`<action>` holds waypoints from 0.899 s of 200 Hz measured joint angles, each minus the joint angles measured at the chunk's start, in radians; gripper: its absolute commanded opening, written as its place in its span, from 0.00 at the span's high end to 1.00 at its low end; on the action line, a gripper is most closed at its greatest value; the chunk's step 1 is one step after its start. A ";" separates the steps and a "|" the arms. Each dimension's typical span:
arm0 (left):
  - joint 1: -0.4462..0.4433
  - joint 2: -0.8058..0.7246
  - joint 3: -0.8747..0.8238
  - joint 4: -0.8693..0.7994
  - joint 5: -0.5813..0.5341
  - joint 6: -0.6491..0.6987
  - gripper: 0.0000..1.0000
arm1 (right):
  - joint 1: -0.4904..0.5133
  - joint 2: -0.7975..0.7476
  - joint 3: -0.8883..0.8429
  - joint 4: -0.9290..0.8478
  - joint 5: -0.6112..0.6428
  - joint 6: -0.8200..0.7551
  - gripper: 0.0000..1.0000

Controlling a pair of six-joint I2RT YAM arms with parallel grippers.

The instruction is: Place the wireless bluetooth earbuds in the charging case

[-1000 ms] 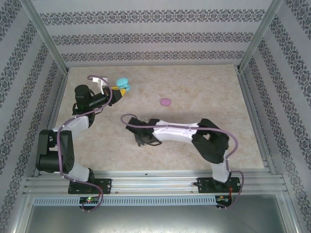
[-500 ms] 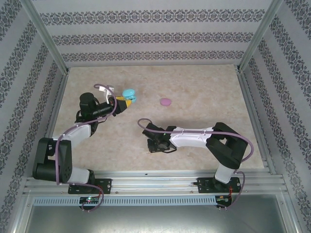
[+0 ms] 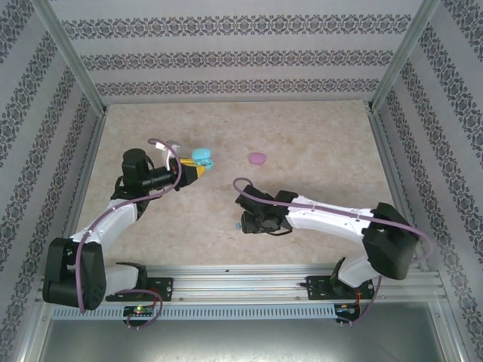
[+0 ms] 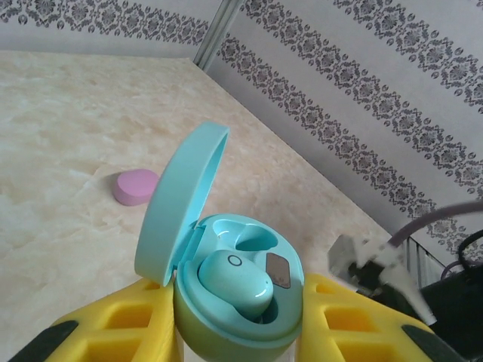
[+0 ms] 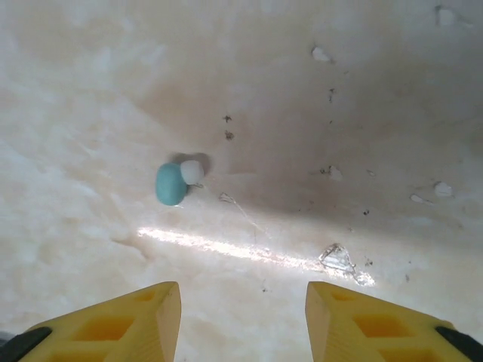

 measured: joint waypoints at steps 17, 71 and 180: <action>-0.005 -0.008 -0.009 -0.011 -0.007 0.008 0.94 | 0.007 -0.029 -0.013 0.038 0.003 0.047 0.60; -0.007 -0.014 -0.016 -0.042 -0.015 0.026 0.95 | 0.093 0.145 0.062 0.166 -0.009 0.128 0.66; -0.008 -0.026 -0.016 -0.087 -0.018 0.066 0.94 | 0.104 0.409 0.175 0.204 -0.053 0.154 0.67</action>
